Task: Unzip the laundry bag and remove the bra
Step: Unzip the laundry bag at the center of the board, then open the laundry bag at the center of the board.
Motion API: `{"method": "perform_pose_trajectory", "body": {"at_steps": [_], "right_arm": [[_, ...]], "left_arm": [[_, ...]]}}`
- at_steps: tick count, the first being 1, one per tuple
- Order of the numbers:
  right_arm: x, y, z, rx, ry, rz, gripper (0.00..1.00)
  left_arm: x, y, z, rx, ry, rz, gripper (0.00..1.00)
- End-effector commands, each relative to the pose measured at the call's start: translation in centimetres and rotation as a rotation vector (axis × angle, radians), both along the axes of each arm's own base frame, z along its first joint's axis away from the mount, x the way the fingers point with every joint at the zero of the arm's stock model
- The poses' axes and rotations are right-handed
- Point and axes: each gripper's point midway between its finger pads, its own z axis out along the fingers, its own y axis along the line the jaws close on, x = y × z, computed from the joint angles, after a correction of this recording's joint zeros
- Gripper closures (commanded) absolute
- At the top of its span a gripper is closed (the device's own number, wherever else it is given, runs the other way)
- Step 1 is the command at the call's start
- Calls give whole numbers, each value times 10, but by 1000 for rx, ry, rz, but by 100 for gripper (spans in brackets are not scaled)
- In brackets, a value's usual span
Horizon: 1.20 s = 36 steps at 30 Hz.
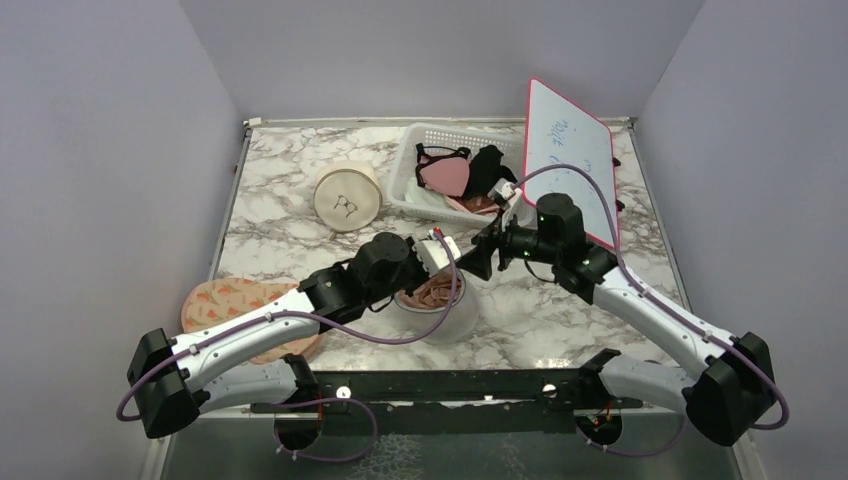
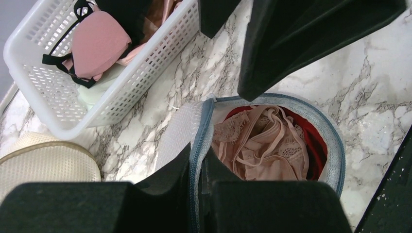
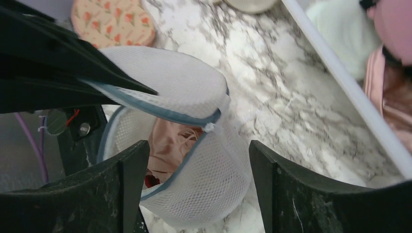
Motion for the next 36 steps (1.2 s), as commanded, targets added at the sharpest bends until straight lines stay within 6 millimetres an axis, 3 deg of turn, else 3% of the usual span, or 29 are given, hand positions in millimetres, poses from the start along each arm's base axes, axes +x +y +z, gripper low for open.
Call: {"method": "perform_pose_trajectory", "body": {"at_steps": [1,11,18,22,26,30,33,36], "right_arm": [[-12,10,32,111,-206,150,26],[-9,46,30,207,-393,412,31],[-4,58,22,239,-327,450,50],[6,56,15,253,-180,312,73],[5,52,13,317,-22,189,96],[23,40,-1,345,158,-72,96],[37,29,-18,317,280,-244,95],[45,21,-32,310,392,-385,91]], "left_arm": [[3,0,13,-32,-35,16,100],[2,0,14,-33,-35,9,100],[3,1,16,-34,-42,17,99],[7,7,21,-37,-58,52,86],[11,14,25,-43,-78,95,65],[18,22,29,-43,-101,149,44],[20,27,31,-47,-112,171,35],[22,30,31,-43,-118,191,33]]}}
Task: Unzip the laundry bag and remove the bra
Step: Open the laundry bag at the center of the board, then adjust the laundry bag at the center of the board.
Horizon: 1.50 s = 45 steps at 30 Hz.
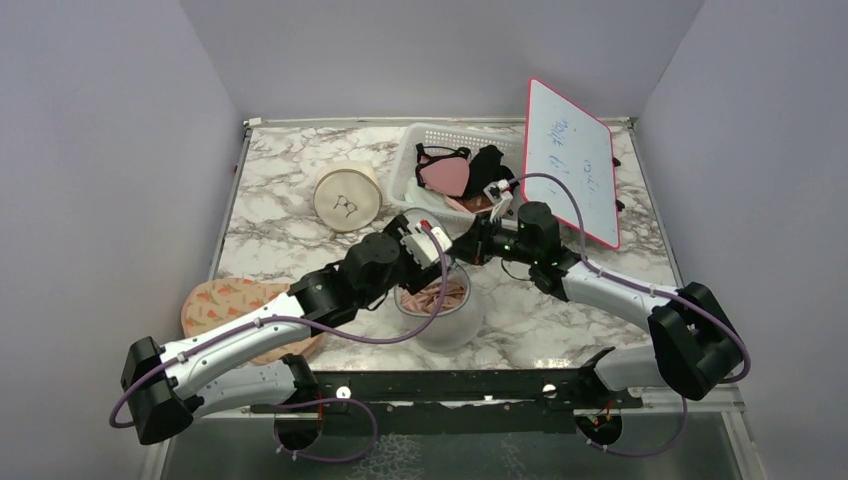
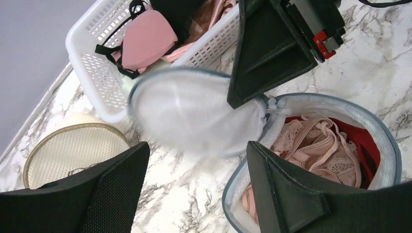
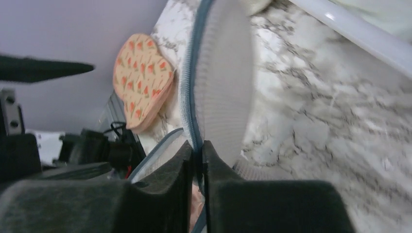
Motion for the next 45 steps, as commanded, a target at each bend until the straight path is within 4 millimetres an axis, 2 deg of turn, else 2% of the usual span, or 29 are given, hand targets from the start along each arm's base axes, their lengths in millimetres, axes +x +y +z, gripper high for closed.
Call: {"method": "perform_pose_trajectory", "body": {"at_steps": [1,3,5,7,9,12,17,20,23,26,28,33,40,42,45], "right_arm": [[28,-19,-17,-6,244,-298,86],[30,-20,-22,-36,289,-325,70],[30,-23,-27,-75,324,-345,60],[31,-25,-22,-100,287,-330,49],[28,-26,-16,-143,247,-297,42],[24,-36,-14,-262,189,-256,39],[15,-64,-7,-435,83,-234,33],[8,-73,8,-450,33,-232,31],[0,-74,23,-424,-4,-204,31],[-7,-74,35,-400,-21,-184,31],[-12,-72,42,-380,-32,-165,31],[-23,-69,50,-347,-57,-116,31],[-29,-68,47,-342,-54,-88,32],[-30,-68,47,-336,-52,-87,32],[-33,-70,47,-329,-55,-88,32]], "left_arm": [[6,10,10,-23,-36,63,33],[6,9,10,-24,-34,61,32],[6,10,9,-21,-34,61,32],[6,10,9,-21,-34,61,32],[5,10,10,-24,-35,59,32],[5,10,11,-25,-37,58,31],[4,8,7,-17,-27,47,27],[4,5,4,-18,-16,39,21],[4,2,0,-32,18,53,15],[9,4,-4,-81,103,152,6],[9,5,-18,-105,202,212,5],[8,14,-67,-160,475,308,1],[2,-2,-103,-207,792,154,2],[-2,-6,-123,-171,886,119,7],[-8,-8,-142,-146,967,110,25]]}}
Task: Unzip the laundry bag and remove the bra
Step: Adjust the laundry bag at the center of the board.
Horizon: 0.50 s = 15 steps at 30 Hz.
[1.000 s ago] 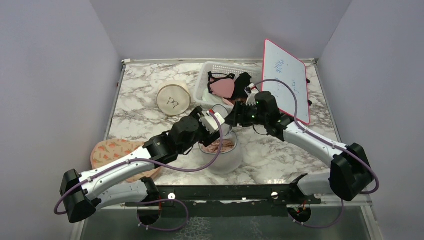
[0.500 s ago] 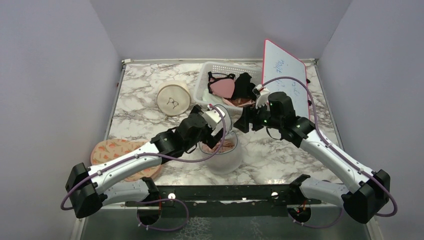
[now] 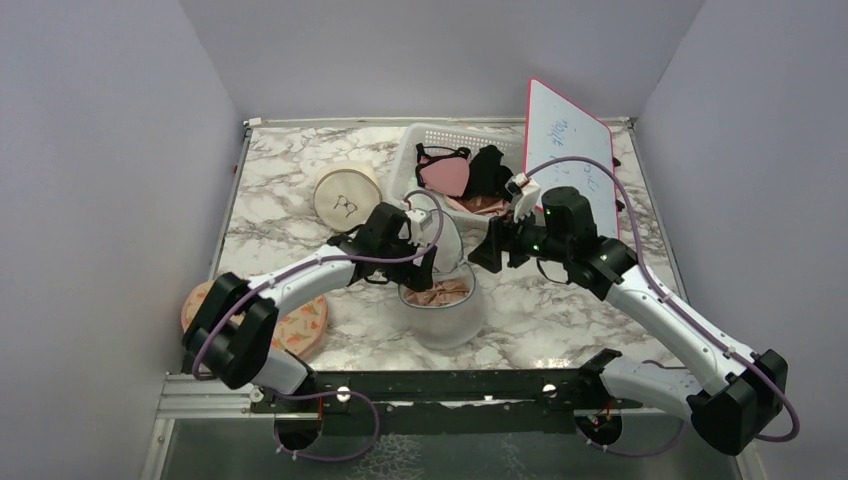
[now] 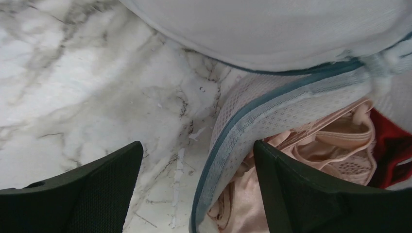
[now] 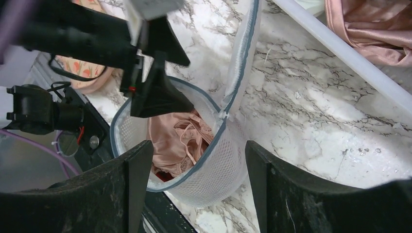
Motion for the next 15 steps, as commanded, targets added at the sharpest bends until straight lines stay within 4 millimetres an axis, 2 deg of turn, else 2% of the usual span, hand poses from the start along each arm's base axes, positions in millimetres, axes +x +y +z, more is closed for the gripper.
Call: {"method": "perform_pose_trajectory", "body": {"at_steps": [1,5,8,10,15], "right_arm": [[-10,-1,5,24,-16,32,32],[-13,-2,5,30,-18,35,33],[-13,1,4,39,-18,45,33],[-14,4,3,46,-8,62,33],[-14,13,0,66,15,104,35]], "left_arm": [[-26,-18,-10,-91,173,-110,32],[-19,-12,1,-100,104,-44,66],[-12,-4,19,-129,12,31,81],[-9,3,33,-164,-52,85,88],[-10,20,64,-304,-195,217,92]]}}
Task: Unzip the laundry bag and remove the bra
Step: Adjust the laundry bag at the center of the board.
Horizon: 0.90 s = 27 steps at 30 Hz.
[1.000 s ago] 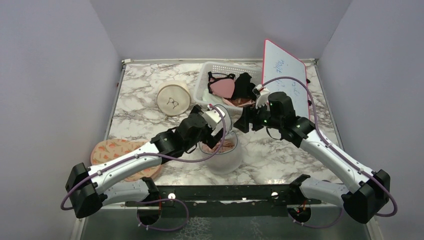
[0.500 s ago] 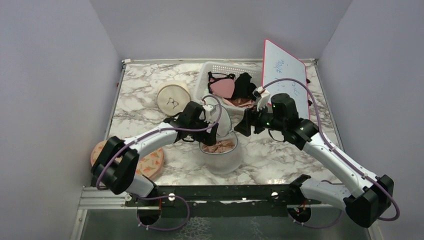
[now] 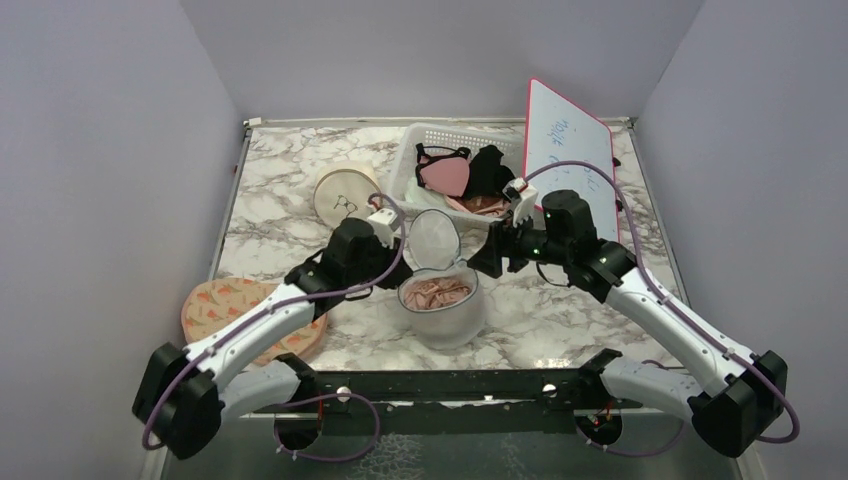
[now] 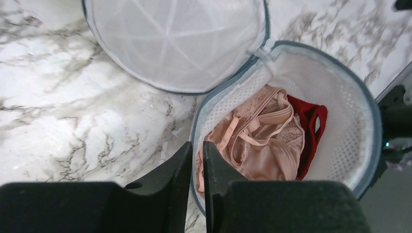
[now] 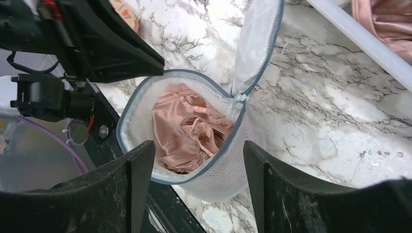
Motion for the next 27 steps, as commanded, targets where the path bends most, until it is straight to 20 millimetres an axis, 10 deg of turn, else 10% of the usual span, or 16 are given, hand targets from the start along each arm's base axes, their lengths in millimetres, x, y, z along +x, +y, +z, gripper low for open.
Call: {"method": "perform_pose_trajectory", "body": {"at_steps": [1,6,10,13,22,27], "right_arm": [[-2,14,4,52,1,68,35],[-8,28,4,88,34,144,36],[-5,26,7,72,14,129,36],[-5,25,8,66,7,129,36],[-11,23,6,71,13,136,36],[-12,24,6,74,10,141,36]], "left_arm": [[7,10,29,-155,-125,146,96],[-2,5,46,-286,-183,119,95],[7,19,19,-95,-74,195,41],[11,20,1,11,-11,180,34],[2,-3,-28,-1,82,52,71],[4,-5,-7,-47,10,34,97]]}}
